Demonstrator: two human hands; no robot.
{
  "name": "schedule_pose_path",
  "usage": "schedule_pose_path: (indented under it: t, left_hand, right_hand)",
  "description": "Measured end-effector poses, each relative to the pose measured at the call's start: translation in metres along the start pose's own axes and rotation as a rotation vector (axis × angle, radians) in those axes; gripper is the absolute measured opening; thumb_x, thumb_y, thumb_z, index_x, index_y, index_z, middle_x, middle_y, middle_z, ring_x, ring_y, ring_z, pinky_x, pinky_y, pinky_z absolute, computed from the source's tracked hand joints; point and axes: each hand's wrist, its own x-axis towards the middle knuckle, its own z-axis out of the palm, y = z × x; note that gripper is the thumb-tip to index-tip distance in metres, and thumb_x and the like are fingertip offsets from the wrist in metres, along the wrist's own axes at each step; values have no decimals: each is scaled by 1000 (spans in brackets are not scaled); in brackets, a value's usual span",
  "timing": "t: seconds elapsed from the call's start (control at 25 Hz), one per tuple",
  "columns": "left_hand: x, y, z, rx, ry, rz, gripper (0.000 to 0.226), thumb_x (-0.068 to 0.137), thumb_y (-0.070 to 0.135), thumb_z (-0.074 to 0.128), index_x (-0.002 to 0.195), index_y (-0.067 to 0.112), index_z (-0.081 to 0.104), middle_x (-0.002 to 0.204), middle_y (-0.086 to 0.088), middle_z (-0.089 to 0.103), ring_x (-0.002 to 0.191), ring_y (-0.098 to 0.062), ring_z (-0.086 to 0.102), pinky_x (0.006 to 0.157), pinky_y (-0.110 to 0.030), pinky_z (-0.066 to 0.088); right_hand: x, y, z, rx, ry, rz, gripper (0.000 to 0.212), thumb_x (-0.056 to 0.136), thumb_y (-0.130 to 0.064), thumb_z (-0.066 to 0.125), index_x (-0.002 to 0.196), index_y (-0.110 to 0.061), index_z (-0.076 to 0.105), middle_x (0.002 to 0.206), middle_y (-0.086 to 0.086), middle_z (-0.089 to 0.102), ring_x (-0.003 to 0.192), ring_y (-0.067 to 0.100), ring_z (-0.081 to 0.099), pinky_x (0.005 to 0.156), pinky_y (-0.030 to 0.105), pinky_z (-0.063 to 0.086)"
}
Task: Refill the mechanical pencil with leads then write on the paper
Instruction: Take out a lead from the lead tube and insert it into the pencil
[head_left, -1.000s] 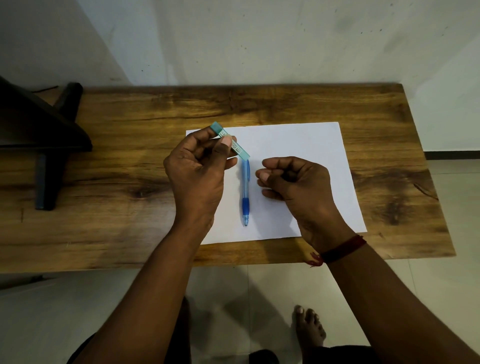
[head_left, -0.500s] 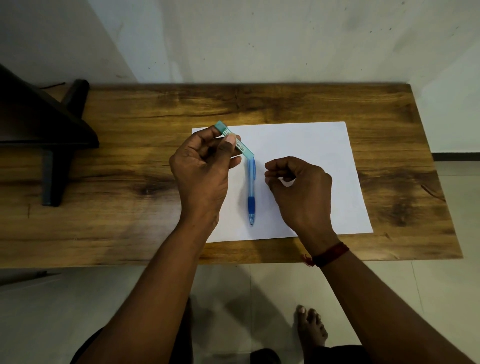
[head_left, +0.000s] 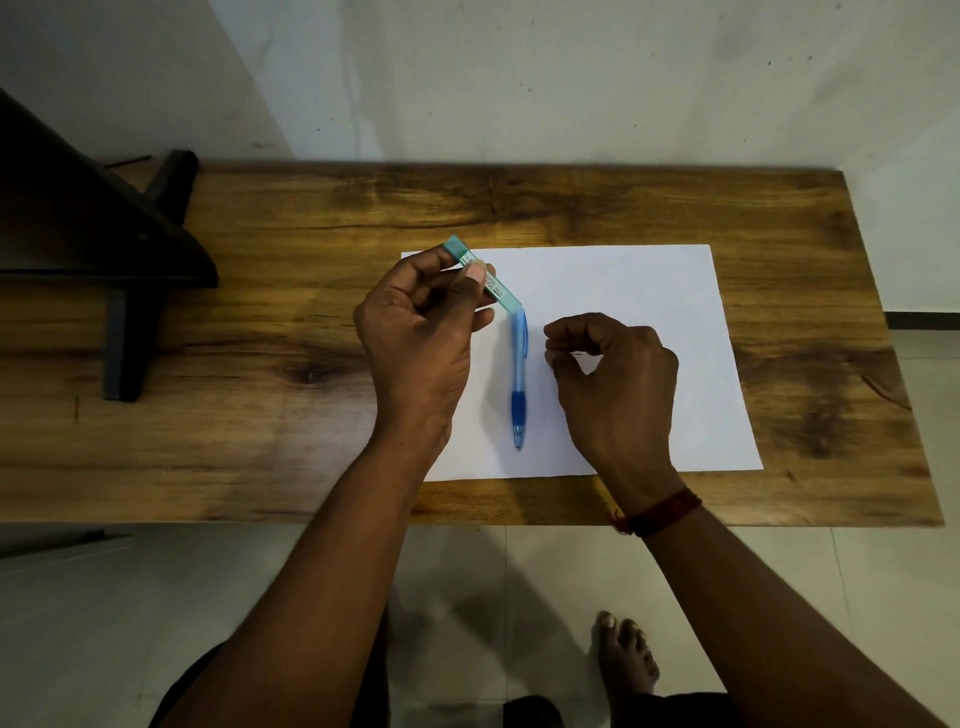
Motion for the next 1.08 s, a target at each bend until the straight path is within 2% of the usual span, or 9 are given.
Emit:
schedule_pose_path:
  t: [0.16,0.36,0.52,0.84,1.0,1.08]
  left_hand:
    - [-1,-1,1,15,-3,4,17,87,12,69,103,17,67,101,-6,73,89,-15,73,66,-25,59]
    - [-2,-1,1,20,-1,2,18,87,12,69,104,16,66,100,-5,73,88,-14,73,65,-23,58]
    - [-2,-2,2,24,2,2,18,86,13,69,104,17,66,101,-6,73,89,-13,73,65,-22,58]
    - [-1,-5,1,13,-5,10,17,86,13,70,102,18,67,97,-1,74,88,-12,73,64,-22,57]
    - [0,-5,0,19,-2,15,17,86,12,70,101,20,67,95,5,73,87,-10,73,63,-21,57]
    - [1,-4,-1,13,-3,16,17,86,12,70,100,20,66,94,5,73,86,-11,73,63,-21,57]
  right_hand:
    - [-1,-1,-2,-9,-27,18,13,87,-12,68,99,-13,73,103,4,73,96,20,64,88,21,41]
    - [0,1,-4,22,-48,-1,12,86,-9,68,97,-10,73,101,5,73,84,7,57,88,21,43]
    - [0,3,-3,30,-44,-12,12,86,-9,69,97,-12,74,100,4,74,81,5,56,88,24,46]
    - [0,4,0,14,1,8,10,87,-15,69,96,-15,73,96,0,73,76,4,56,77,6,37]
    - [1,1,2,32,51,22,8,86,-16,70,94,-14,72,94,1,73,76,6,57,79,16,42]
    - [3,-1,4,40,51,29,9,86,-16,69,94,-14,72,95,1,73,77,6,57,77,12,40]
